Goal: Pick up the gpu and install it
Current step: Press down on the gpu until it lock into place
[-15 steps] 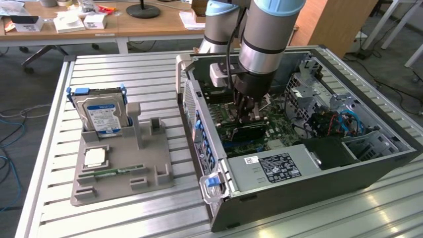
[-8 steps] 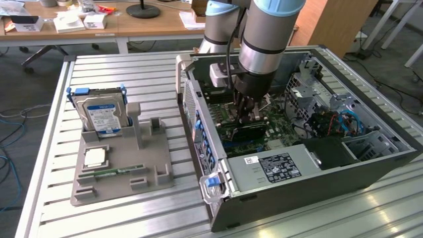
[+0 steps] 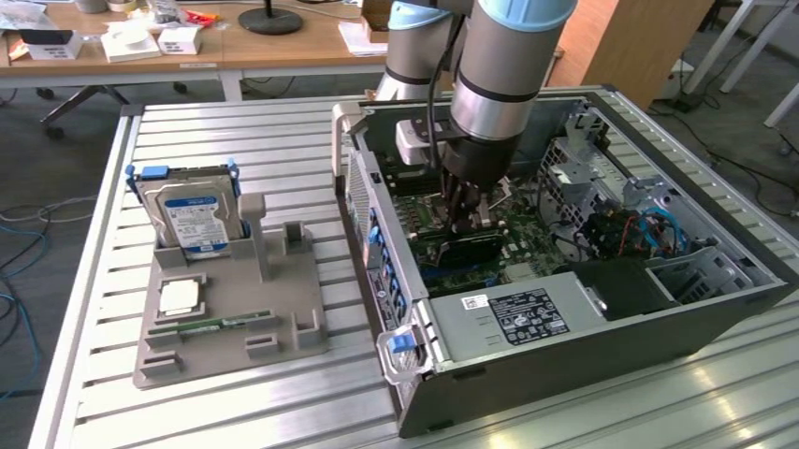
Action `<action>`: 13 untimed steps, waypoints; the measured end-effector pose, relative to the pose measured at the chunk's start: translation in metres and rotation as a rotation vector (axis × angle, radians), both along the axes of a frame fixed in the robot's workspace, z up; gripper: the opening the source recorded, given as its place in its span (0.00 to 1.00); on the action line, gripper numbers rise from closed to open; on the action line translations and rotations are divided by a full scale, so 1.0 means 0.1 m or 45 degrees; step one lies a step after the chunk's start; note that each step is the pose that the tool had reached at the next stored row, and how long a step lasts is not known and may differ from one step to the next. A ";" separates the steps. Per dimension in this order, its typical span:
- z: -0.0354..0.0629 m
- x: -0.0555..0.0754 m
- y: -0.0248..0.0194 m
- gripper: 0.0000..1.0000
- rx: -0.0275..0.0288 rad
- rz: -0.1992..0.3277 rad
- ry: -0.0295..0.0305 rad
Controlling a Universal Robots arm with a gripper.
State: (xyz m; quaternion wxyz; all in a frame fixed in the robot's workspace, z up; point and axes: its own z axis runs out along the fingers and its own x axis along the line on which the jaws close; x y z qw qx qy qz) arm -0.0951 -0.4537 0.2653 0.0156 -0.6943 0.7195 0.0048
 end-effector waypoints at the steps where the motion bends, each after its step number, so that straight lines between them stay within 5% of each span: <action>1: -0.001 0.00 0.000 0.10 0.0003 0.000 -0.0002; 13: -0.009 -0.02 0.000 0.10 0.0001 0.000 0.0000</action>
